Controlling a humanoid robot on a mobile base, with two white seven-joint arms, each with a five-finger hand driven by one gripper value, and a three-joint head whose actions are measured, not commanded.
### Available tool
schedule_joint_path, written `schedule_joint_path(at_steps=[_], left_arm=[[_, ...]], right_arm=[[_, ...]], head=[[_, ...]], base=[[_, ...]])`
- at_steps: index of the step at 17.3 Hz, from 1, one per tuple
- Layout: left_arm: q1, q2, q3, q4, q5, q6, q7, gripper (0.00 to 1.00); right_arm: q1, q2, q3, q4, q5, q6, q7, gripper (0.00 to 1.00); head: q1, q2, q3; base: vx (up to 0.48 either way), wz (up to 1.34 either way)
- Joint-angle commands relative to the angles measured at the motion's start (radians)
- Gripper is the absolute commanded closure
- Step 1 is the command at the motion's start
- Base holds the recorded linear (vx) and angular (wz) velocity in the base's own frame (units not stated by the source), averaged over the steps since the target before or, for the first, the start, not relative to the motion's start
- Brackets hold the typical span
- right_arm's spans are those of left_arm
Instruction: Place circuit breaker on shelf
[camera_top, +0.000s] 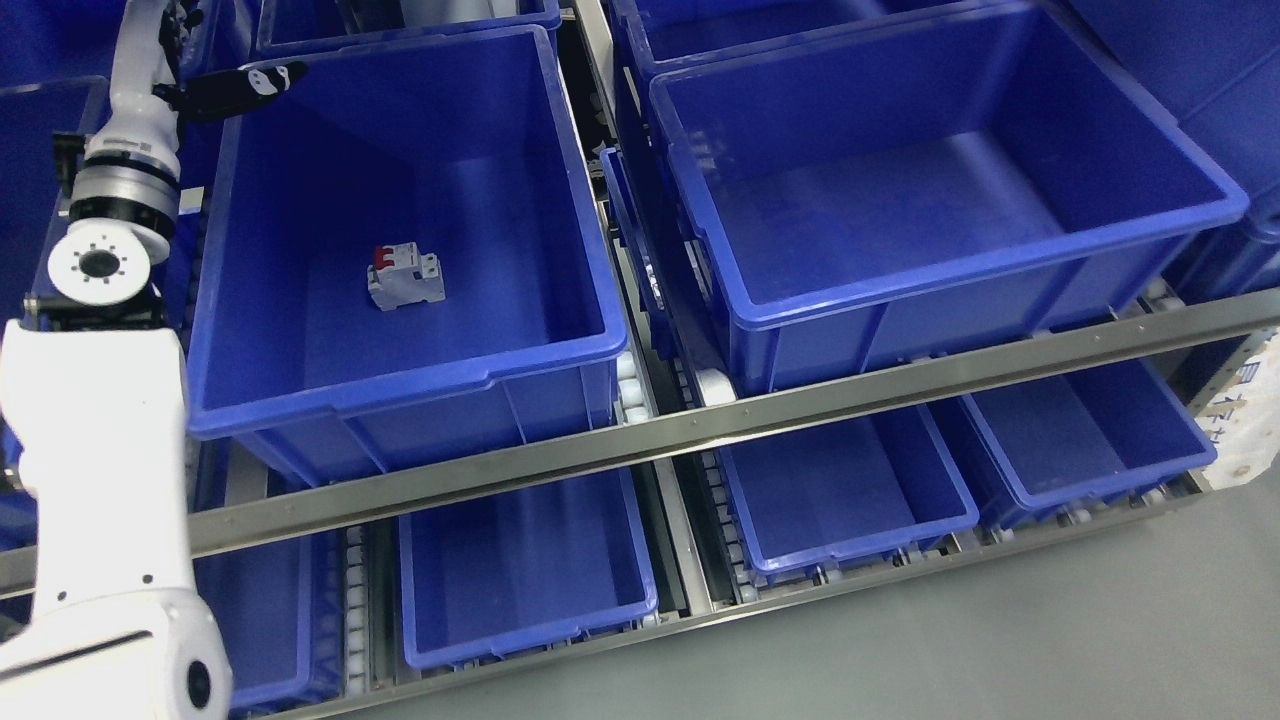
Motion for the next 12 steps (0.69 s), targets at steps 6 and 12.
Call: schedule_joint_path(at_steps=[6, 12], left_arm=[[0.35, -0.15, 0.114, -0.533, 0.05, 0.127, -0.002, 0.01], [0.353, -0.15, 0.117, -0.533, 0.05, 0.127, -0.002, 0.0]], right_arm=[[0.0, -0.017, 0.02, 0.0, 0.0, 0.064, -0.001, 0.0], [0.0, -0.017, 0.02, 0.0, 0.0, 0.064, -0.001, 0.0]], head=[[0.0, 0.0, 0.0], [0.0, 0.0, 0.0]], base=[[-0.218, 0.01], [-0.233, 0.14]])
